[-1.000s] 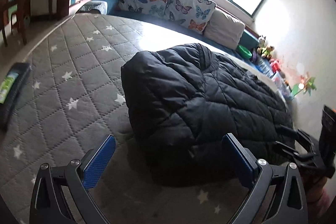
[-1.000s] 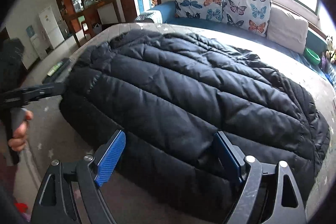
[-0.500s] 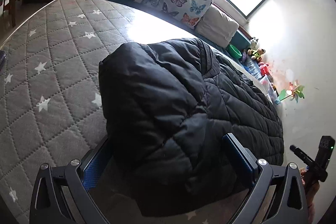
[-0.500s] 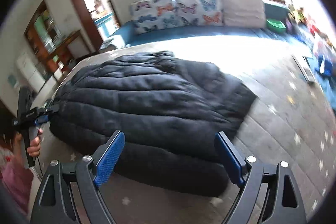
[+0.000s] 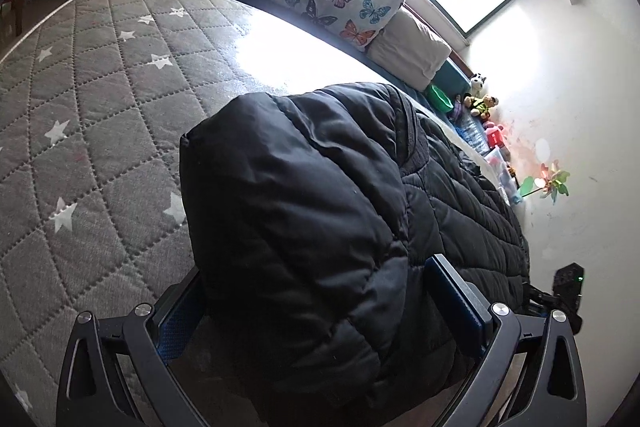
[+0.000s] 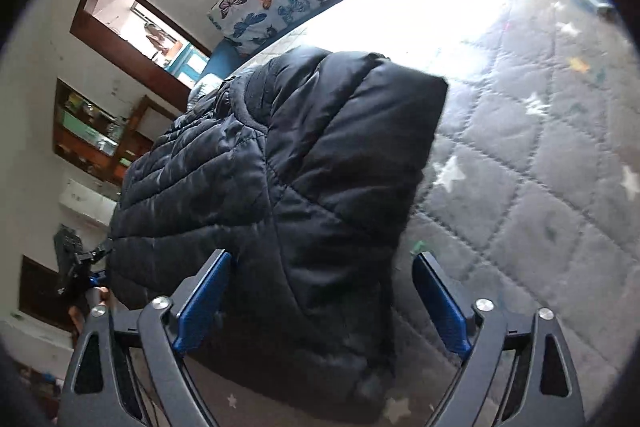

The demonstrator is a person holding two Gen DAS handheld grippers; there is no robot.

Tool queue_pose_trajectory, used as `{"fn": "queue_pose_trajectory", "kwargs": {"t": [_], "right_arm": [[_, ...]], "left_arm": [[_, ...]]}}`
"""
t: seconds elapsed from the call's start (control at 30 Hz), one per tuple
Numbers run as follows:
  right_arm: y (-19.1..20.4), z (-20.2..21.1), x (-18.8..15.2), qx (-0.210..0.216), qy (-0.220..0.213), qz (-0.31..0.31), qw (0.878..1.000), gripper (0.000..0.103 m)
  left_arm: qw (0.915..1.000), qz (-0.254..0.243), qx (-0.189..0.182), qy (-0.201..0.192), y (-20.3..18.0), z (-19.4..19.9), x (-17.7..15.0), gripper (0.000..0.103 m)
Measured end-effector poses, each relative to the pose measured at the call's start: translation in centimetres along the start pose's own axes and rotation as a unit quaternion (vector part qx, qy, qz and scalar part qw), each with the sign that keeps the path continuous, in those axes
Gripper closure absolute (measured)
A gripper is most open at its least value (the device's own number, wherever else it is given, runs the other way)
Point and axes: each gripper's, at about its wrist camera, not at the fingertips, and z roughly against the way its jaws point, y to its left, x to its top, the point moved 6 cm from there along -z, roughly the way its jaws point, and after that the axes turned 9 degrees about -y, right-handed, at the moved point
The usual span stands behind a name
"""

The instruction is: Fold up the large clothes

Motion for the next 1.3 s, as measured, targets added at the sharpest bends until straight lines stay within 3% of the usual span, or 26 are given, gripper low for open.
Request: {"fn": "queue_pose_trajectory", "kwargs": {"t": [0.17, 0.47, 0.7, 1.03, 1.3], "right_arm": [[-0.4, -1.4, 0.2, 0.023, 0.020, -0.016, 0.999, 0.000], [1.3, -2.4, -0.1, 0.021, 0.061, 0.026, 0.998, 0.000], [1.0, -2.2, -0.4, 0.025, 0.060, 0.016, 0.998, 0.000], [0.3, -1.8, 0.0, 0.027, 0.057, 0.008, 0.998, 0.000], [0.4, -2.0, 0.4, 0.028, 0.054, 0.013, 0.998, 0.000]], "left_arm": [[0.9995, 0.023, -0.020, 0.010, 1.4, -0.9, 0.8, 0.000], [0.9948, 0.050, -0.066, 0.061, 1.3, -4.5, 1.6, 0.000], [0.9957, 0.018, -0.046, 0.079, -0.1, -5.7, 1.5, 0.000], [0.9930, 0.023, -0.055, 0.101, 0.2, -6.3, 0.9, 0.000], [0.9935, 0.044, -0.048, 0.094, 0.3, -6.7, 1.5, 0.000]]}}
